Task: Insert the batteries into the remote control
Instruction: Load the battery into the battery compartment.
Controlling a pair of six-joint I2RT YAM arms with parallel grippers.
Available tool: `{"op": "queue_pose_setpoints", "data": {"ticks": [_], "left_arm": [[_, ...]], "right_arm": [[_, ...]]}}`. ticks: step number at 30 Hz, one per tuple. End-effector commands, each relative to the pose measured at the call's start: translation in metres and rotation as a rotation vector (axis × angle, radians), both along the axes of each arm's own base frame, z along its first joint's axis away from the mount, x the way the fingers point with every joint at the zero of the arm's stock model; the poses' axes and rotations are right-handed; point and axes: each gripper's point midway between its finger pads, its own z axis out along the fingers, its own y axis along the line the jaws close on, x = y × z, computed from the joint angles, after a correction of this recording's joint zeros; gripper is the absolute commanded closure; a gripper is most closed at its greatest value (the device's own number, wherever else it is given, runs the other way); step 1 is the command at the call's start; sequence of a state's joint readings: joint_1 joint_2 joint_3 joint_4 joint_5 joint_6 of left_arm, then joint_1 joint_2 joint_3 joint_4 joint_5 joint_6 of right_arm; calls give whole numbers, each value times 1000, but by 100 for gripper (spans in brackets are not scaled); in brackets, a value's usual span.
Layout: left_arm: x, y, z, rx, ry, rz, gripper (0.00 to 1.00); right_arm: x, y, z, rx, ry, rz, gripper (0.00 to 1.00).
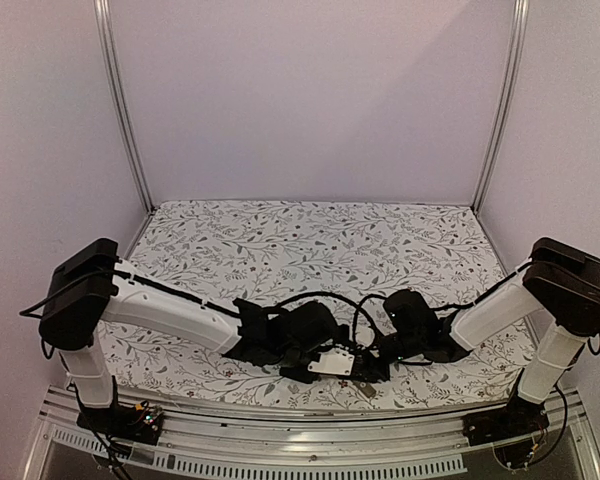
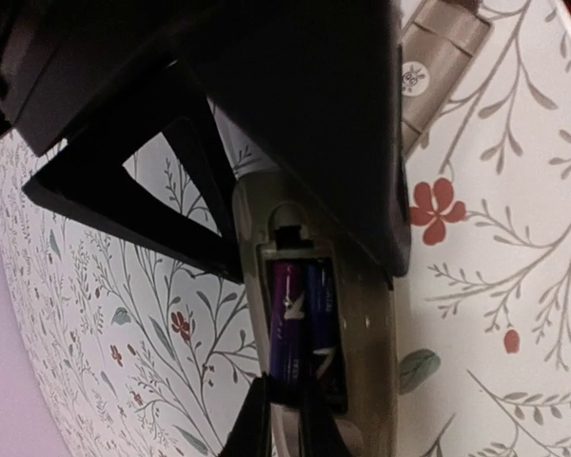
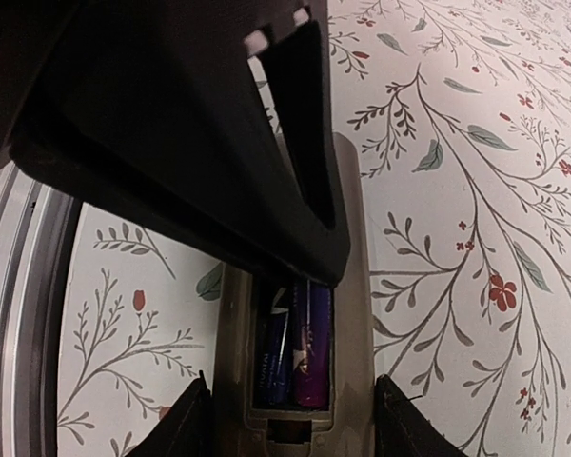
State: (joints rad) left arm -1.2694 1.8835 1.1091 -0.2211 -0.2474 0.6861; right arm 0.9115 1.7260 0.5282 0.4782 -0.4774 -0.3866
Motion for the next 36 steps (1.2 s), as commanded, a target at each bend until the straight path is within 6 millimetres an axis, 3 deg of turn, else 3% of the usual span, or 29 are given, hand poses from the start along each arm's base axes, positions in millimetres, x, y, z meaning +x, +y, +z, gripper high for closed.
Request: {"op": "queue_pose_setpoints", "data": {"ticks": [1,17,25,31,36], "left_arm": [[-17,4,-25,98,64,-36,100],[-35,-28,-24,-68,230,-35,100],[-43,-21,-45,-81,299,-55,100],[-41,4,-67,-37,298,-24,100],[-38,20,-78,-2,285,-13,100]], "right_arm": [[0,5,17,51,-29,8,65],[-2,9,19,96,-3,0,68],[-3,12,23,120,4,6,68],[-2,10,20,110,19,-17,55],[-1,10,37,141,-5,-14,48]]}}
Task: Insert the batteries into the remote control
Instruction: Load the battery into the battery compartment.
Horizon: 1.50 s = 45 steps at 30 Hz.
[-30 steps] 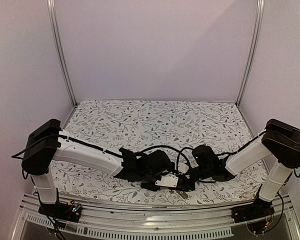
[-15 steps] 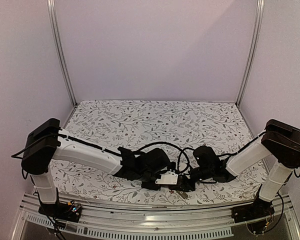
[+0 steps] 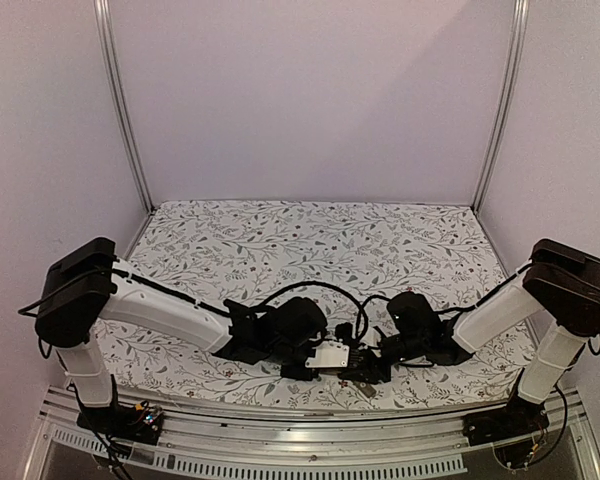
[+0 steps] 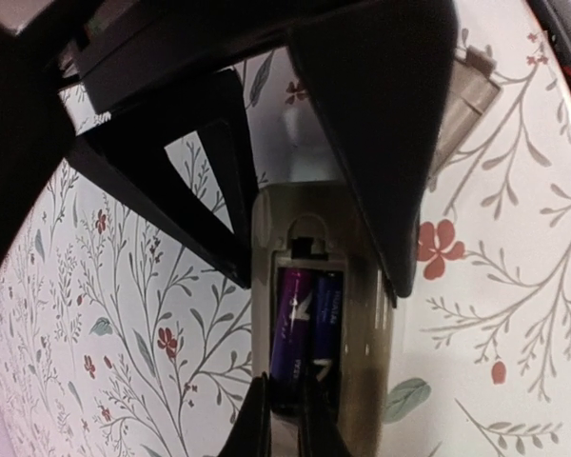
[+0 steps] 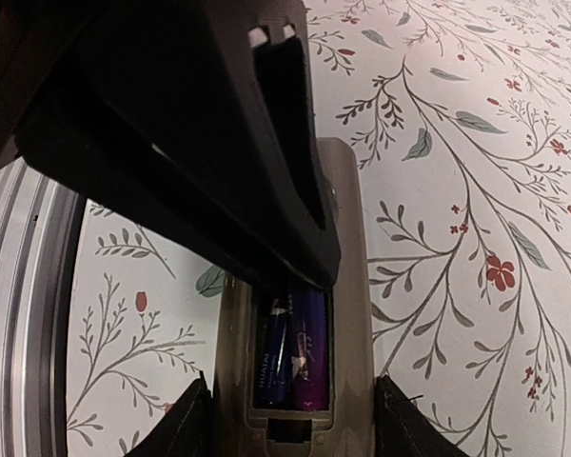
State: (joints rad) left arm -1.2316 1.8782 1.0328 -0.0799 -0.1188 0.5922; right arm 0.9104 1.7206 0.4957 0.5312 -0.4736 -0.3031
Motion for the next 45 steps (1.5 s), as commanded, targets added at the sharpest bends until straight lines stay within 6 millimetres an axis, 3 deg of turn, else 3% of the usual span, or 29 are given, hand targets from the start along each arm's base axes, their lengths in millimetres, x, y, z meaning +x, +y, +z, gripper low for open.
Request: {"op": "queue_pose_setpoints", "data": {"ticks": [1,10,13,17,21,23,26,32,37,41,45], "left_arm": [[-35,24,-70,119,163,-70,100],[-36,23,-72,112,170,-77,100],[-36,23,-72,110,173,-77,100],[-36,24,-71,103,170,-78,100],[-36,24,-71,105,171,-77,100],[-36,23,-70,101,170,-77,100],[-36,23,-70,96,173,-74,100],[-36,23,-70,95,175,-71,100],[-35,23,-70,94,178,-67,100],[-35,23,-70,95,178,-67,100],[-35,23,-70,94,179,-68,100]], "right_arm": [[1,13,38,122,-63,35,47],[5,18,71,216,-42,57,36],[7,10,72,216,-20,49,36],[2,-8,63,197,26,32,45],[12,-8,63,194,41,-26,76],[15,-2,64,218,95,-47,81],[14,5,56,249,186,-64,80],[26,3,39,207,178,-150,79],[13,18,28,177,162,-107,80],[12,14,13,141,163,-129,82],[16,18,21,161,127,-119,84]]}}
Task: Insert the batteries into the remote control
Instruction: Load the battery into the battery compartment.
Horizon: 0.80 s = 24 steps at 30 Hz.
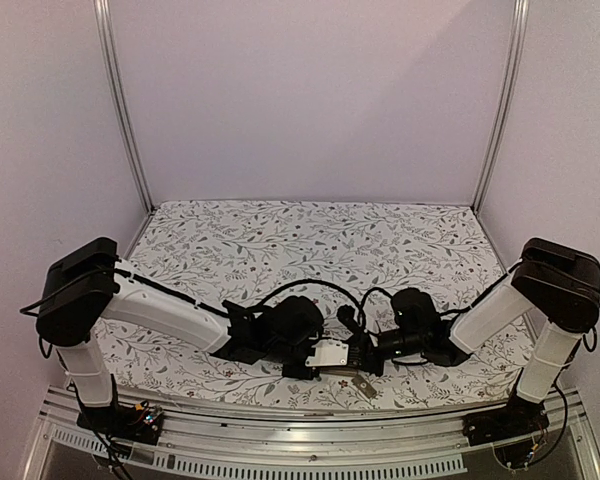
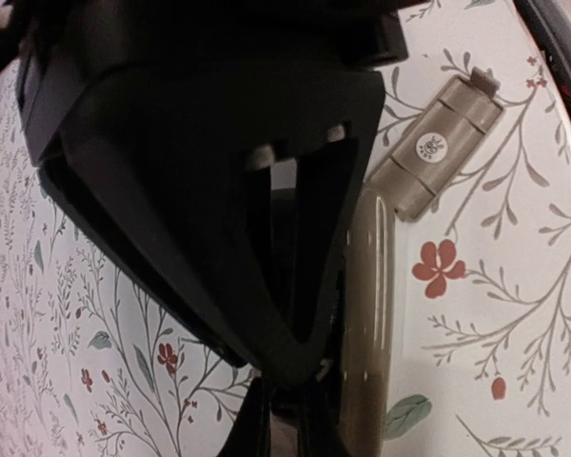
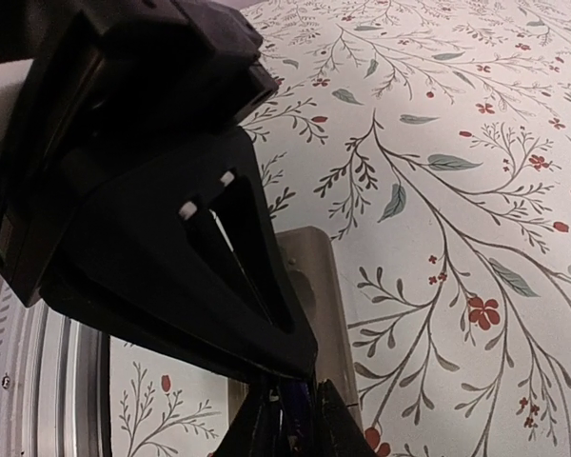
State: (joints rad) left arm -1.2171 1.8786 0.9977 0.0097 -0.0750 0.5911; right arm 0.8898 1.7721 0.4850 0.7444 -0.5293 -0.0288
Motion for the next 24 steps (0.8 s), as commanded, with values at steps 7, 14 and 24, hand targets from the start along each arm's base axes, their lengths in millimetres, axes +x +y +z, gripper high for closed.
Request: {"op": "queue_pose_setpoints", "data": {"ticks": [7,14,24], "left_arm": [[-36,27,-70,151,163,-59,100],[-34,26,-69,147,161,-51,100],[-19,19,-54,63,150,19,100]], "right_arm": [[-7,-1,-18,-54,-37,18,87],[-7,-6,-22,-92,-72,15,91],[-20,-16,-48,-201,-49,39,95]]}}
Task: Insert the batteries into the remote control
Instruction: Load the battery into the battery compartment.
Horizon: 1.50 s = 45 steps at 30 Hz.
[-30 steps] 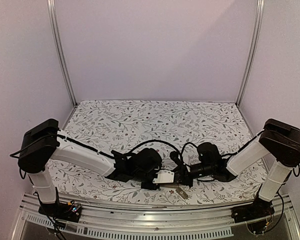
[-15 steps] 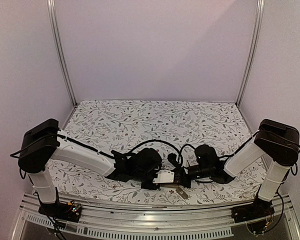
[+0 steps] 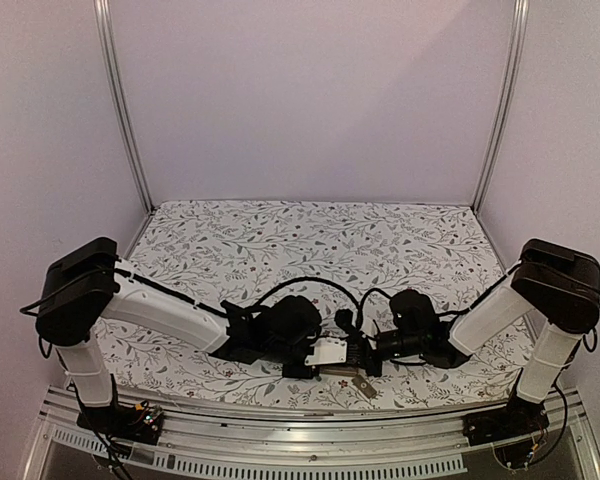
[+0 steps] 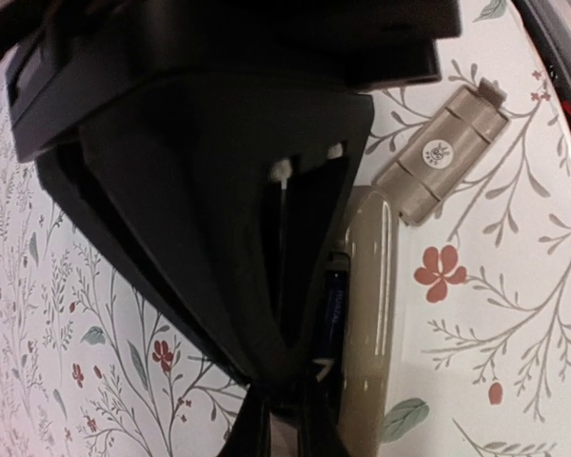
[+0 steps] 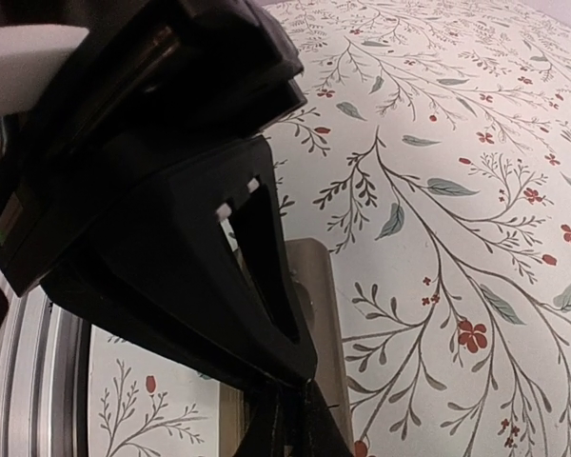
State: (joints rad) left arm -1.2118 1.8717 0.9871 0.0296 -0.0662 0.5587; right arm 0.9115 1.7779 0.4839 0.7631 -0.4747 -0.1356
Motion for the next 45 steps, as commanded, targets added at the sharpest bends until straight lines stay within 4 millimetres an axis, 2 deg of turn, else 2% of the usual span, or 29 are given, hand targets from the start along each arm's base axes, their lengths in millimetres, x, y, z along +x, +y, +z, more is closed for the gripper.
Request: {"op": "queue_pose_setpoints", "data": {"ticks": [1,4,8,11,15,18,21,26,32,36,38,41,45], "left_arm": [[-19,20,-56,85,131,-3,100],[-17,21,-55,81,130,-1,100],[-17,22,-57,86,132,-1,100],[-18,22,-57,87,134,-6,100],[-18,21,-57,88,133,-10,100],[-18,21,-58,91,134,-6,100],[-18,22,-58,89,135,-1,100],[-17,22,-58,88,135,6,100],[-16,22,-59,90,136,8,100],[-16,24,-60,92,137,8,100],[-16,23,-59,90,137,5,100],[-16,22,-59,89,138,4,100],[-16,23,-59,87,138,5,100]], "right_arm": [[-23,-20,-49,-194,74,2,95],[-25,-22,-54,-215,78,2,94],[-26,-29,-56,-230,80,-14,86],[-26,-30,-51,-221,65,-15,86],[-22,-24,-45,-209,45,-12,91],[-23,-25,-52,-240,38,-13,90],[-29,-28,-58,-265,42,-2,88],[-43,-26,-56,-270,27,47,81],[-45,-24,-47,-245,9,69,84],[-62,-22,-36,-189,33,154,84],[-62,-19,-33,-180,34,155,84],[-55,-16,-36,-190,28,135,85],[-57,-16,-46,-215,38,148,85]]}}
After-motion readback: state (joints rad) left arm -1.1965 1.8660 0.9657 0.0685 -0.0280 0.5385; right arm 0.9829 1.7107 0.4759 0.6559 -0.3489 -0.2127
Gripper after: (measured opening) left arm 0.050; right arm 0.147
